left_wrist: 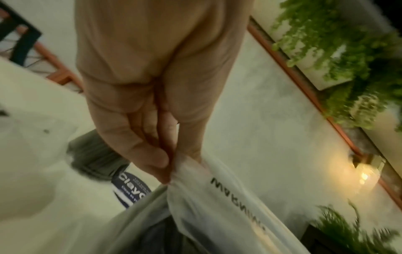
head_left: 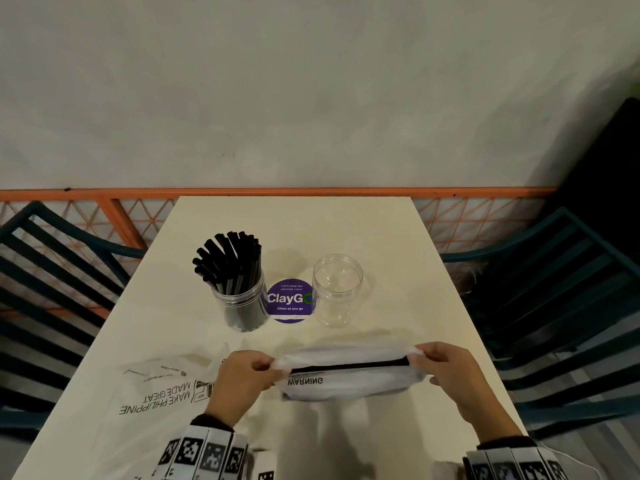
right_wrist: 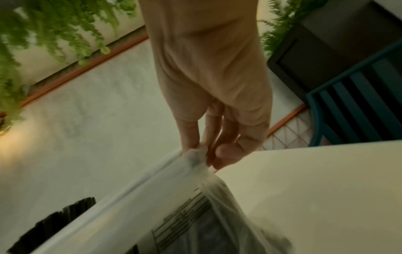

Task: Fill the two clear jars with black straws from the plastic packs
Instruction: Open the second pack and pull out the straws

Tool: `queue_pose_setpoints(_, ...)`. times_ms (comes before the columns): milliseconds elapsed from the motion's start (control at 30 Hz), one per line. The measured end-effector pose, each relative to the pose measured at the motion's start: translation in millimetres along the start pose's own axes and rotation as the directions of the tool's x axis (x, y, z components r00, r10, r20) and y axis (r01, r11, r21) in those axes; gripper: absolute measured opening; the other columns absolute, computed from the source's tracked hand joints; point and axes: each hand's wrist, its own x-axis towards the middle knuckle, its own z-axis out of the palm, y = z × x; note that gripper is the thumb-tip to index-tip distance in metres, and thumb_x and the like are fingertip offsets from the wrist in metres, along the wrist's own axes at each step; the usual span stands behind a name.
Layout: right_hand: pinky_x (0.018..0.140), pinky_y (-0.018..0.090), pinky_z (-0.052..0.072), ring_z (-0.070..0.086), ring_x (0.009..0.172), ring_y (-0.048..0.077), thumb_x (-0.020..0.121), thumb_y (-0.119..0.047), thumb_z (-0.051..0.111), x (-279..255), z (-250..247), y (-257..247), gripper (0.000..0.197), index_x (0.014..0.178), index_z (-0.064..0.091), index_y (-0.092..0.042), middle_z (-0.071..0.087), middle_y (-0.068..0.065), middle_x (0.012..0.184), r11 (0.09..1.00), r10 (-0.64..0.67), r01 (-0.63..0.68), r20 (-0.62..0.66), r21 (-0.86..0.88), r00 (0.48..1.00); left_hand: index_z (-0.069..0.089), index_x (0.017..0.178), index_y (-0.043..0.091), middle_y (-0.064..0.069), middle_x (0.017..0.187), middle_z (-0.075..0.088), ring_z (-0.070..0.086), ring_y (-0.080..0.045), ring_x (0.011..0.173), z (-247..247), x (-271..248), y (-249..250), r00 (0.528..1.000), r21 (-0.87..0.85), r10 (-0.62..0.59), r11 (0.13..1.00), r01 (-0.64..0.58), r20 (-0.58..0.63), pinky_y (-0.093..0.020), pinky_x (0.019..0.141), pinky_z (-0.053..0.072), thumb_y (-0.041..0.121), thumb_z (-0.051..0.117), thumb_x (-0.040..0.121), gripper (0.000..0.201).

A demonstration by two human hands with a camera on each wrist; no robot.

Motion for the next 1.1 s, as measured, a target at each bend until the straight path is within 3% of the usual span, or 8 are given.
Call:
queue_pose_setpoints(167, 0.060, 0.027, 0.032, 0.041, 0.065, 0.018, 0.086, -0.012, 0.062, 5.1, -1.1, 7.4, 0.017, 0.088, 0.046, -0.013, 0.061, 0.007, 0.074, 0.969, 0.076, -0.108, 0.147, 0.222, 0.986, 0.073, 0.071, 0.013, 0.006, 0.057, 0.060, 0.041, -0.002, 0.048, -2.3, 0.6, -2.7, 0.976, -0.298, -0.146, 0.935, 0.190, 0.164, -0.015, 0.049, 0.032, 0.007, 0.060, 0.085, 0.020)
queue_pose_setpoints(300, 0.043, 0.021, 0.030, 0.033, 0.045, 0.011, 0.083, -0.011, 0.061, 14.4, -9.5, 19.5, 0.026, 0.072, 0.039, -0.018, 0.040, -0.002, 0.054, 0.800, 0.170, -0.345, 0.366, 0.490, 0.915, 0.070, 0.084, 0.003, -0.003, 0.073, 0.059, 0.039, -0.008, 0.058, -11.6, 4.6, -10.0, 0.882, -0.570, -0.244, 0.687, 0.451, 0.403, -0.018, 0.051, 0.032, 0.008, 0.055, 0.085, 0.016)
queue_pose_setpoints(433, 0.035, 0.020, 0.034, 0.035, 0.034, 0.009, 0.060, -0.006, 0.080, 10.5, -9.4, 17.9, 0.032, 0.059, 0.049, -0.015, 0.048, 0.000, 0.047, 0.596, 0.191, -0.501, 0.495, 0.627, 0.847, 0.054, 0.114, -0.011, -0.013, 0.096, 0.045, 0.042, -0.020, 0.078, -12.2, 9.8, -24.1, 0.834, -0.663, -0.275, 0.510, 0.548, 0.478, -0.026, 0.067, 0.037, 0.023, 0.080, 0.065, 0.065)
queue_pose_setpoints(500, 0.035, 0.018, 0.032, 0.033, 0.033, 0.008, 0.080, 0.001, 0.057, 9.6, -9.5, 16.6, 0.022, 0.064, 0.047, -0.012, 0.046, 0.001, 0.045, 0.591, 0.230, -0.514, 0.481, 0.621, 0.846, 0.045, 0.126, -0.009, -0.012, 0.103, 0.040, 0.039, -0.023, 0.088, -10.5, 10.9, -28.3, 0.827, -0.694, -0.266, 0.450, 0.561, 0.496, -0.031, 0.074, 0.033, 0.025, 0.086, 0.056, 0.088)
queue_pose_setpoints(600, 0.035, 0.018, 0.033, 0.032, 0.034, 0.008, 0.091, 0.000, 0.040, 11.6, -6.7, 16.1, 0.025, 0.069, 0.049, -0.009, 0.044, 0.001, 0.046, 0.622, 0.273, -0.527, 0.470, 0.580, 0.840, 0.058, 0.117, -0.003, -0.012, 0.104, 0.048, 0.040, -0.025, 0.095, -7.2, 7.8, -18.1, 0.831, -0.707, -0.268, 0.436, 0.557, 0.488, -0.035, 0.082, 0.035, 0.021, 0.080, 0.063, 0.063)
queue_pose_setpoints(700, 0.047, 0.024, 0.035, 0.037, 0.049, 0.013, 0.097, -0.026, 0.042, 7.7, 0.5, 14.5, 0.025, 0.088, 0.055, -0.005, 0.047, 0.003, 0.055, 0.720, 0.236, -0.461, 0.443, 0.518, 0.865, 0.069, 0.088, 0.008, -0.006, 0.082, 0.063, 0.052, -0.020, 0.082, 0.9, 2.7, -5.3, 0.875, -0.675, -0.304, 0.557, 0.484, 0.377, -0.029, 0.070, 0.041, 0.018, 0.053, 0.085, 0.019)
queue_pose_setpoints(867, 0.065, 0.028, 0.033, 0.041, 0.076, 0.020, 0.092, -0.022, 0.052, 6.3, 15.9, 19.0, 0.021, 0.107, 0.042, -0.012, 0.050, 0.008, 0.085, 0.976, 0.122, -0.171, 0.307, 0.137, 0.944, 0.069, 0.088, 0.018, -0.005, 0.104, 0.059, 0.057, -0.018, 0.097, 9.5, 6.1, -8.3, 0.948, -0.403, -0.243, 0.861, 0.309, 0.207, -0.027, 0.075, 0.042, 0.034, 0.065, 0.079, 0.019)
queue_pose_setpoints(1100, 0.065, 0.031, 0.038, 0.042, 0.074, 0.020, 0.091, -0.015, 0.048, 9.4, 26.6, 26.2, 0.018, 0.102, 0.033, -0.015, 0.045, 0.008, 0.082, 0.990, 0.135, -0.141, 0.203, 0.019, 0.970, 0.042, 0.067, 0.029, -0.004, 0.089, 0.036, 0.043, -0.021, 0.075, 20.6, 0.7, -14.5, 0.994, -0.142, -0.042, 0.990, 0.028, -0.098, -0.022, 0.063, 0.039, -0.013, 0.050, 0.070, 0.042)
